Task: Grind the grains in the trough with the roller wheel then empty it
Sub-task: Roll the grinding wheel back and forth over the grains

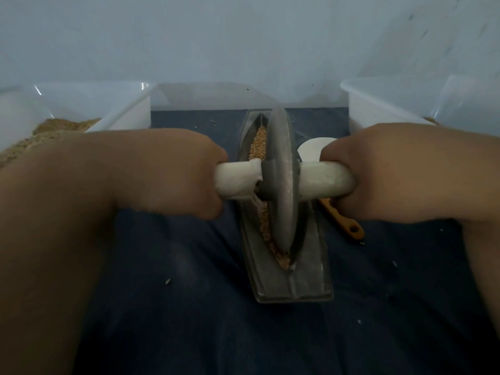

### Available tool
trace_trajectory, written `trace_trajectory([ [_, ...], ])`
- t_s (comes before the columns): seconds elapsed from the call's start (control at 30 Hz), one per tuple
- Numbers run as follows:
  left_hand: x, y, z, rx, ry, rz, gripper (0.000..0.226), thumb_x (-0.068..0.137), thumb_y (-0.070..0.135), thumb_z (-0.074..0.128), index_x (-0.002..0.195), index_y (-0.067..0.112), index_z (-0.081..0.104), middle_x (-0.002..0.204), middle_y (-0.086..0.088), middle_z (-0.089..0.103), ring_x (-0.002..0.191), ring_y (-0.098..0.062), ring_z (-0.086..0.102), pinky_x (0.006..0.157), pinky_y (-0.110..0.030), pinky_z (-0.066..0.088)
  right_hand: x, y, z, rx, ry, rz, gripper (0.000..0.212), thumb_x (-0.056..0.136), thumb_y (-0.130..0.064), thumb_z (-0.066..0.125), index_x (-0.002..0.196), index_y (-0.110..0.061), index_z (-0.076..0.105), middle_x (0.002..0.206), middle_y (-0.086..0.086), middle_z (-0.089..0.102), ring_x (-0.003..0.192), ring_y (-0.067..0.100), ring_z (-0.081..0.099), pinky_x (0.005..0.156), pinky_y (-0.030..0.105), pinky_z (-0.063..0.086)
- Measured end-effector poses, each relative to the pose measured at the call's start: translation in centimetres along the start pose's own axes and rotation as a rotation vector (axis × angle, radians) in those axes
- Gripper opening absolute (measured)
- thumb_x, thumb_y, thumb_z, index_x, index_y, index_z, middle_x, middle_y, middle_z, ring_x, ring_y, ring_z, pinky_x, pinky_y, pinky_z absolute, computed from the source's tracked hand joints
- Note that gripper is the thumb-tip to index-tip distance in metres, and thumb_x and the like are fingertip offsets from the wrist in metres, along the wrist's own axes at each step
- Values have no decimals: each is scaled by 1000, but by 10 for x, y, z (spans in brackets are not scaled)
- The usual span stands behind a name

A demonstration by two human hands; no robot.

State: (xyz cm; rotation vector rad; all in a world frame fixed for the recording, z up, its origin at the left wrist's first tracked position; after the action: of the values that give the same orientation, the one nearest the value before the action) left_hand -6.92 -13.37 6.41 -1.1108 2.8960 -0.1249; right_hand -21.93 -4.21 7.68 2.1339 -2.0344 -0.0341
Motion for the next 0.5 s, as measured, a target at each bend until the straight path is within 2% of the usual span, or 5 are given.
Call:
trace_trajectory([
  [0.13,15,-5,4,4,51,-44,28,61,53,61,80,33,54,67,10,55,61,-2,50,56,-25,44,20,9,14,47,23,60,9,76,-31,61,78,-32,53,65,-9,55,60,9,54,54,28,47],
  [0.2,25,-11,-1,40,194,-97,26,67,53,58,80,33,50,69,11,51,62,-8,50,61,-31,46,34,18,17,24,146,118,13,79,-25,60,85,-31,51,71,-8,53,62,13,51,53,28,41],
  [0.27,30,-14,-12,110,385,-152,21,74,48,59,84,32,50,72,10,50,66,-18,52,59,-32,40,45,23,15,-37,294,154,16,79,-20,60,89,-28,50,75,-5,52,63,19,49,52,28,32],
  [0.37,33,-7,-21,194,554,-151,20,79,42,62,87,25,54,78,1,57,72,-28,57,60,-33,33,55,28,15,-73,386,192,16,78,-18,60,87,-26,49,77,-2,52,63,25,46,58,31,30],
  [0.5,32,-13,-16,159,487,-187,25,79,46,59,75,30,40,66,9,41,59,-18,42,55,-31,32,53,28,17,-51,356,176,17,78,-25,61,79,-27,44,69,-6,46,58,19,43,50,27,23],
])
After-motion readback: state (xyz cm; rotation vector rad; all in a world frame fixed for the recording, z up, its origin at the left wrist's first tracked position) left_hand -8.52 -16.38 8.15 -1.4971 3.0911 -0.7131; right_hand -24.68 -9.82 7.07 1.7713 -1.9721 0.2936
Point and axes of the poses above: each hand's wrist, its own x-axis towards the middle knuckle, its own z-axis out of the palm, y = z × x, the point moved 10 cm from there along x, towards the middle knuckle
